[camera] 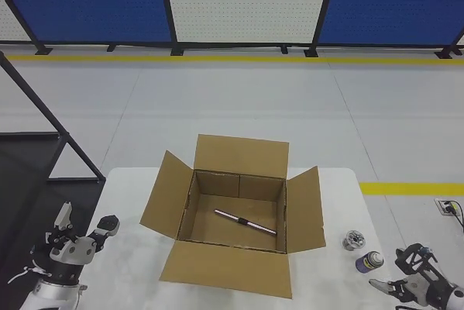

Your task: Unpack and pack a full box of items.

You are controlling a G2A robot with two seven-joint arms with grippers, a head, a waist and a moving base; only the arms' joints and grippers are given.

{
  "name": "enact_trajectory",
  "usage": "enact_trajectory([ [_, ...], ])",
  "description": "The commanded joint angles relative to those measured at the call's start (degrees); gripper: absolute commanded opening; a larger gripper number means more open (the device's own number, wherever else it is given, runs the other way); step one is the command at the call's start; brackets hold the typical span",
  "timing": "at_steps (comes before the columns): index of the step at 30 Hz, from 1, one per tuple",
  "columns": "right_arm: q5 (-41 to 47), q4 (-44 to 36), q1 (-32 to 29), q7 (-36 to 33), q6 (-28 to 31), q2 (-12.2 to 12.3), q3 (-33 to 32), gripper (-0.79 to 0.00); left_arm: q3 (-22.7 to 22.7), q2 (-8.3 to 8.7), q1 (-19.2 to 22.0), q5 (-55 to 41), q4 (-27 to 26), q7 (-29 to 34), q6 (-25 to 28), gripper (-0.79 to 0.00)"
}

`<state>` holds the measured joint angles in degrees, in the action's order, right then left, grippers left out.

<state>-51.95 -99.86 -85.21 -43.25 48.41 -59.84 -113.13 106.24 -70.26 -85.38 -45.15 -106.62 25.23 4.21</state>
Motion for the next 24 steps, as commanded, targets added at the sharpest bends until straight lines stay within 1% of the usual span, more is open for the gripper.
enact_trajectory([
  [1, 2.36, 1.63, 0.85, -1.01, -0.59, 0.21, 0.74, 0.000, 0.00, 0.00, 0.00, -0.01, 0.00, 0.00, 0.00, 0.000],
  [7, 3.41, 3.48, 2.91, -2.94, -3.73, 0.82, 2.67, 0.000, 0.00, 0.00, 0.00, -0.01, 0.00, 0.00, 0.00, 0.000],
  [24, 3.01, 6.30, 5.01, -2.78, -5.66, 2.21, 6.77, 0.000, 0.00, 0.00, 0.00, -0.01, 0.00, 0.00, 0.00, 0.000],
])
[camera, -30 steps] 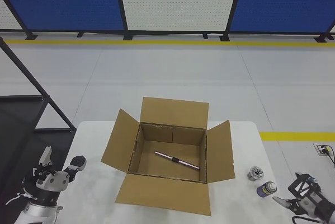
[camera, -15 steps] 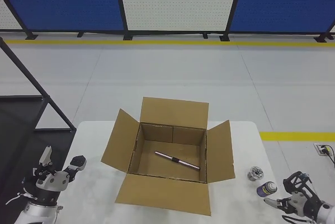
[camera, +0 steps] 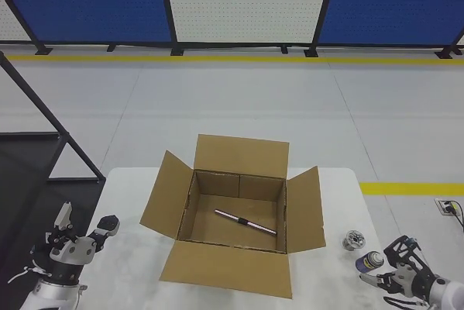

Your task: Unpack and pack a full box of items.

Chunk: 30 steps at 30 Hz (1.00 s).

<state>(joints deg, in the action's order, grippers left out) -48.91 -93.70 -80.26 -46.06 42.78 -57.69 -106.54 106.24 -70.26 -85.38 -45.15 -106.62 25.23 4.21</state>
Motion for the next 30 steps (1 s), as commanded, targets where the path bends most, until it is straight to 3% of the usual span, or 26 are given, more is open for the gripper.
enact_trajectory([
  [1, -0.11, 0.31, 0.18, 0.05, -0.14, 0.14, 0.39, 0.000, 0.00, 0.00, 0.00, 0.00, 0.00, 0.00, 0.00, 0.000],
  [14, -1.43, 2.99, 2.55, 0.90, -2.45, 0.97, 3.56, -0.003, 0.00, 0.00, 0.00, 0.00, 0.00, 0.00, 0.00, 0.000],
  [16, -1.67, 3.67, 3.02, 1.09, -2.81, 1.07, 4.14, -0.065, 0.00, 0.00, 0.00, 0.00, 0.00, 0.00, 0.00, 0.000],
  [19, -1.95, 4.39, 3.51, 1.28, -3.20, 1.24, 4.73, -0.400, 0.00, 0.00, 0.00, 0.00, 0.00, 0.00, 0.00, 0.000],
  [23, -2.19, 4.74, 3.68, 1.76, -3.84, 1.48, 4.97, -0.566, 0.00, 0.00, 0.00, 0.00, 0.00, 0.00, 0.00, 0.000],
  [26, -2.48, 4.61, 3.43, 2.23, -4.38, 1.69, 4.69, -0.785, 0.00, 0.00, 0.00, 0.00, 0.00, 0.00, 0.00, 0.000],
  [30, -2.22, 2.49, 2.15, 3.76, -4.74, 2.06, 2.55, -0.785, 0.00, 0.00, 0.00, 0.00, 0.00, 0.00, 0.00, 0.000],
])
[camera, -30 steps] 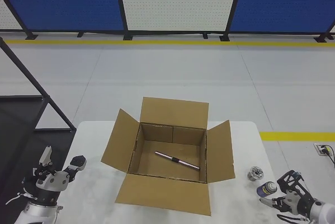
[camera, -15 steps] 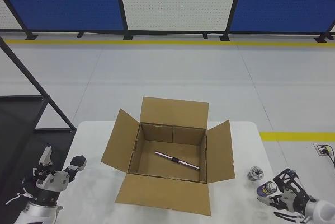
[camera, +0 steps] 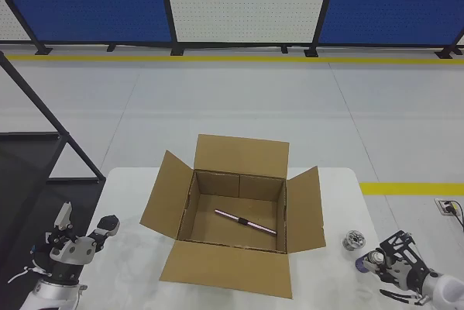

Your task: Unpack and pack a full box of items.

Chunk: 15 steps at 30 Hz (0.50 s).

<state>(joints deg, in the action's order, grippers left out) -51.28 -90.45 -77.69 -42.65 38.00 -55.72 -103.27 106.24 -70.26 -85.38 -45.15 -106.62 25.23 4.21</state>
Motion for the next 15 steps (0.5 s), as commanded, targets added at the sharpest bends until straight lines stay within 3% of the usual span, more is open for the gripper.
enact_trajectory([
  [1, 0.27, -1.91, -0.99, 0.77, -0.05, 0.21, -1.66, -0.785, 0.00, 0.00, 0.00, 0.00, 0.00, 0.00, 0.00, 0.000],
  [7, 2.61, -15.02, -6.40, 4.12, 1.14, 0.80, -9.79, -0.785, 0.00, 0.00, 0.00, 0.00, 0.00, 0.00, 0.00, 0.000],
  [15, 5.54, -41.14, -9.11, 4.84, 1.35, 1.31, -16.17, -0.785, 0.00, 0.00, 0.00, 0.00, 0.00, 0.00, 0.00, 0.000],
])
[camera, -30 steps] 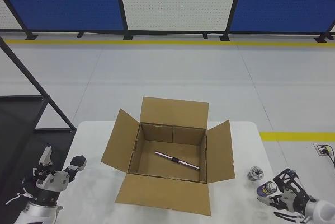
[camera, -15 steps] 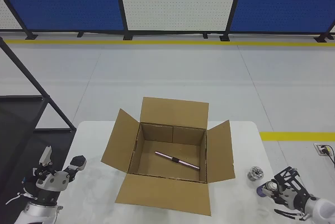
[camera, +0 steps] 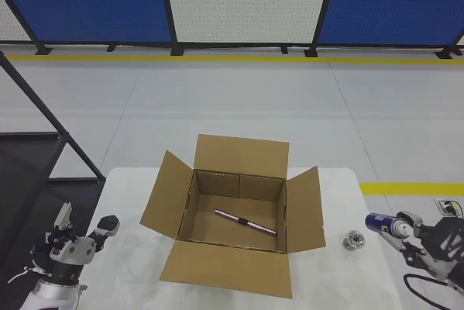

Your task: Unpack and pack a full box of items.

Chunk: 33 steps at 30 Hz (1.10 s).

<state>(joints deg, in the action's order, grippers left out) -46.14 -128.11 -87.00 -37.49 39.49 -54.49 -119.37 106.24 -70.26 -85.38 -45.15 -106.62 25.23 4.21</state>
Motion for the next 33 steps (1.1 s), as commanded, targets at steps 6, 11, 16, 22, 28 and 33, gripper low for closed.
enact_trajectory([
  [6, 1.18, -6.53, 9.08, -2.52, 2.07, 1.55, 6.25, -0.785, 0.00, 0.00, 0.00, 0.00, 0.00, 0.00, 0.00, 0.000],
  [11, 0.33, -6.53, 12.04, -4.03, 2.30, 1.95, 8.89, -0.785, 0.00, 0.00, 0.00, 0.00, 0.00, 0.00, 0.00, 0.000],
  [16, 0.33, -6.53, 12.04, -4.03, 2.30, 1.95, 8.89, -0.785, 0.00, 0.00, 0.00, 0.00, 0.00, 0.00, 0.00, 0.000],
  [22, 0.41, -6.53, 11.96, -3.73, 2.28, 1.94, 9.03, -0.785, 0.00, 0.00, 0.00, 0.00, 0.00, 0.00, 0.00, 0.000],
  [28, -2.43, -6.52, 16.10, -2.60, 2.23, 2.31, 18.44, -0.785, 0.00, 0.00, 0.00, 0.00, 0.00, 0.00, 0.00, 0.000],
  [33, -4.60, -2.11, 29.56, -8.43, 0.82, 2.23, 35.01, -0.785, 0.00, 0.00, 0.00, 0.00, 0.00, 0.00, 0.00, 0.000],
])
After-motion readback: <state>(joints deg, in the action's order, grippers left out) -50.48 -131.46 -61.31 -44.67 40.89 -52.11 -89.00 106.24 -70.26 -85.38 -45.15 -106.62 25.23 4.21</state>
